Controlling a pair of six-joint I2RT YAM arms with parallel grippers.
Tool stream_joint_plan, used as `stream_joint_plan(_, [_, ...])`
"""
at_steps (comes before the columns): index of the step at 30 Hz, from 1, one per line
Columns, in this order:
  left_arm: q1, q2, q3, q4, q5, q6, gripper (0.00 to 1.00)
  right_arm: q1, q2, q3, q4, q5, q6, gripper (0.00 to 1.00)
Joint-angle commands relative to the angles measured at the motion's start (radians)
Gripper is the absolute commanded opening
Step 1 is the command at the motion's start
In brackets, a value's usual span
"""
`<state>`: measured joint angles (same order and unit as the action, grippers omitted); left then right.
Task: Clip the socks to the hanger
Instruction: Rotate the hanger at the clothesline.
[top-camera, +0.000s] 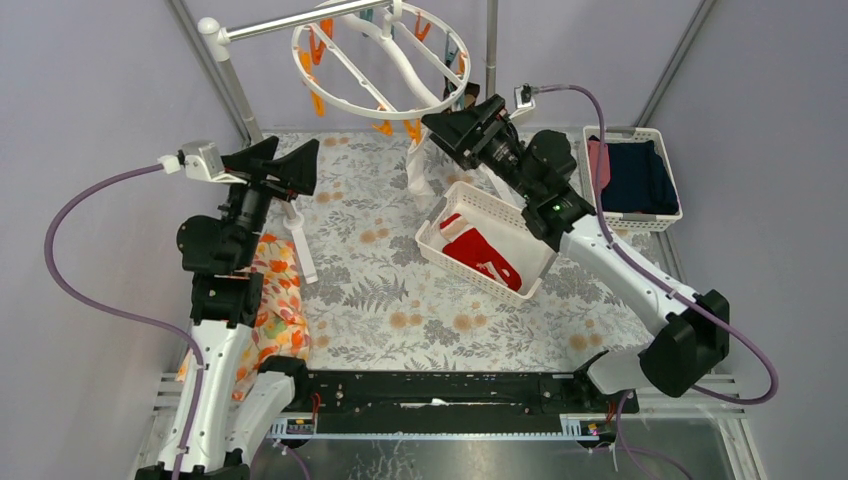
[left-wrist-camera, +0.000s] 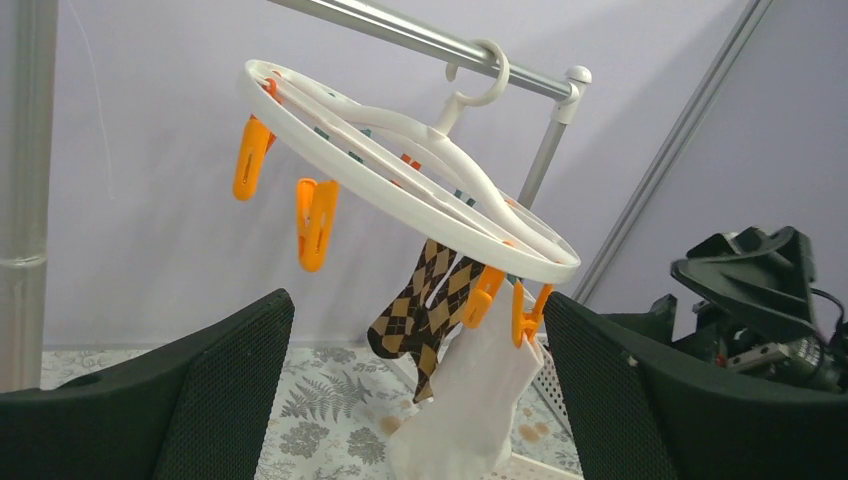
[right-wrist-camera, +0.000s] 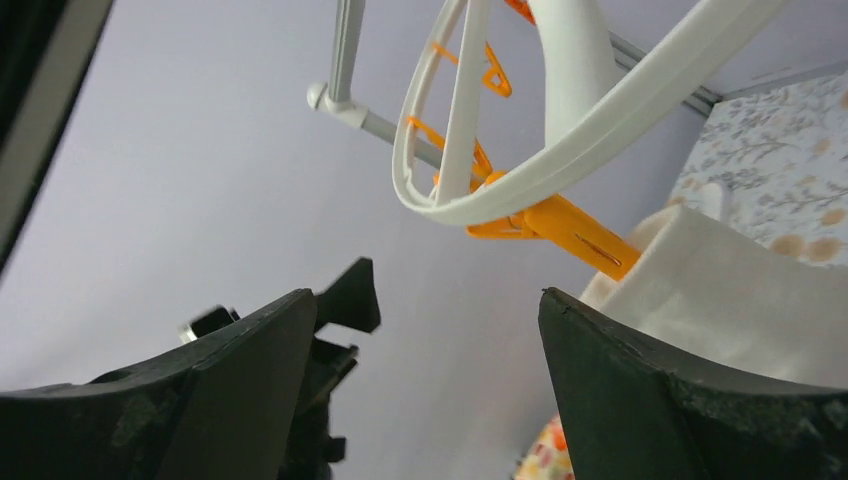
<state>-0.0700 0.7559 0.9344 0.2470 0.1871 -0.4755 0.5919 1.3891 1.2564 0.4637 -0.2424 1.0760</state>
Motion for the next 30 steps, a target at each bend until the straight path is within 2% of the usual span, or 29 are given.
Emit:
stream_joint_plan(1, [0.009,-0.021,-0.011,-0.018,-0.023,0.029,0.99,0.009,0.066,0.056,0.054,0.149,0.302,0.88])
stream_joint_plan(8, [0.009,-0.031,-0.005,-0.033,-0.028,0.043,0.99,0.009,0.158,0.154,0.033,0.201,0.393,0.77])
stream_joint_plan(14, [0.009,-0.027,0.002,-0.038,-0.030,0.066,0.99,-0.018,0.162,0.156,0.059,0.238,0.405,0.55])
stream_joint_plan(19, [0.009,0.010,0.018,-0.019,-0.020,0.137,0.99,-0.089,0.143,0.122,0.068,0.228,0.437,0.29])
stream_joint_plan(22, [0.009,0.040,0.038,0.000,0.032,0.254,0.99,-0.133,0.153,0.126,0.066,0.191,0.462,0.19])
stream_joint_plan(27, [0.010,0.069,0.037,0.037,0.200,0.586,0.99,-0.215,0.180,0.155,0.060,0.131,0.495,0.16])
stream_joint_plan(30, [0.010,0.105,0.062,-0.008,0.278,0.787,0.99,-0.265,0.224,0.199,0.073,0.060,0.548,0.15])
